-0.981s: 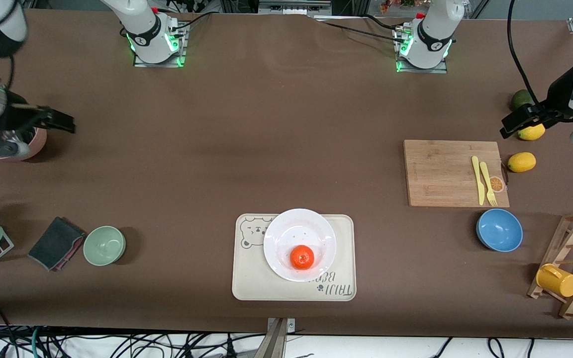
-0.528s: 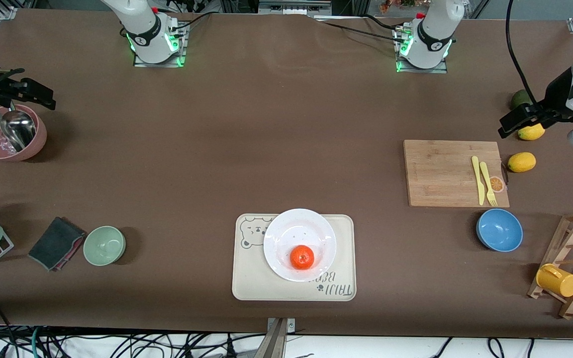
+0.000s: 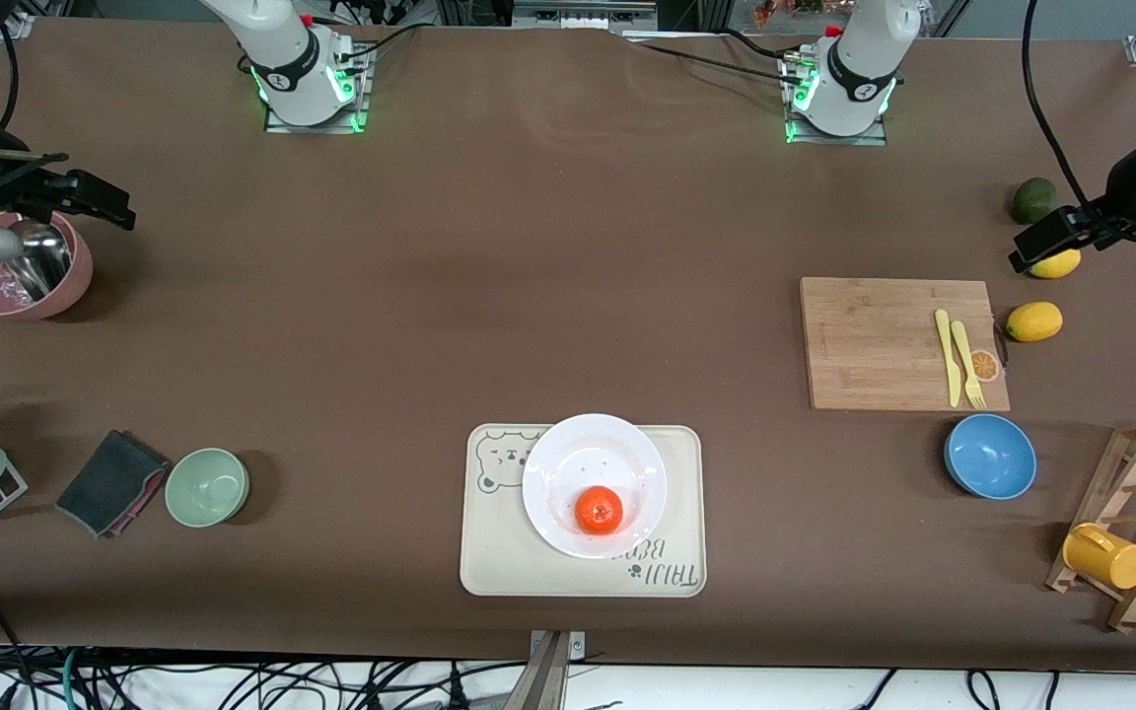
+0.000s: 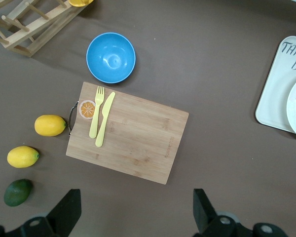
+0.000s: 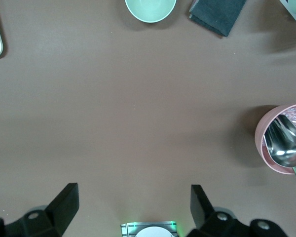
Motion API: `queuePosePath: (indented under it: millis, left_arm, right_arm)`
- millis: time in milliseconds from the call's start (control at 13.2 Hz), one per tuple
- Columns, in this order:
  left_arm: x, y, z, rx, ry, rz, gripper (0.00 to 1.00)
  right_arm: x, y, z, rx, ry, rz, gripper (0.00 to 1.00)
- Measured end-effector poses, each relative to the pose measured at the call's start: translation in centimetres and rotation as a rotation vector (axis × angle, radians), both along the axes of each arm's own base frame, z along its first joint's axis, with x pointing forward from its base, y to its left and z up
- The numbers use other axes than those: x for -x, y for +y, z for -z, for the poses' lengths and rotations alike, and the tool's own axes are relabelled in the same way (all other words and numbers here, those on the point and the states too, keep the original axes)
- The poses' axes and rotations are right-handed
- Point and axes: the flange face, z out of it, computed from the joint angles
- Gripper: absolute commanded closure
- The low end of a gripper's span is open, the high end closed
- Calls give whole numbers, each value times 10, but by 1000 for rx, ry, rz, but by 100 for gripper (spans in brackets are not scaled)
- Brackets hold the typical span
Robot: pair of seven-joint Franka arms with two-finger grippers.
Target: Place orange and plate with both arms
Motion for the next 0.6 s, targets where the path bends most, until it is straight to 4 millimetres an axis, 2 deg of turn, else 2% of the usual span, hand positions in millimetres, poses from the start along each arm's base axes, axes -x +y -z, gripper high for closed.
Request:
queuePosePath:
  millis: [226,604]
  left_arm:
    - [1,-24,0,1,0,40,0]
    - [1,-26,0,1,1,43,0]
  right_arm:
    - [-1,1,1,0,0,0,0]
    - [-2,1,1,0,-8,0,0]
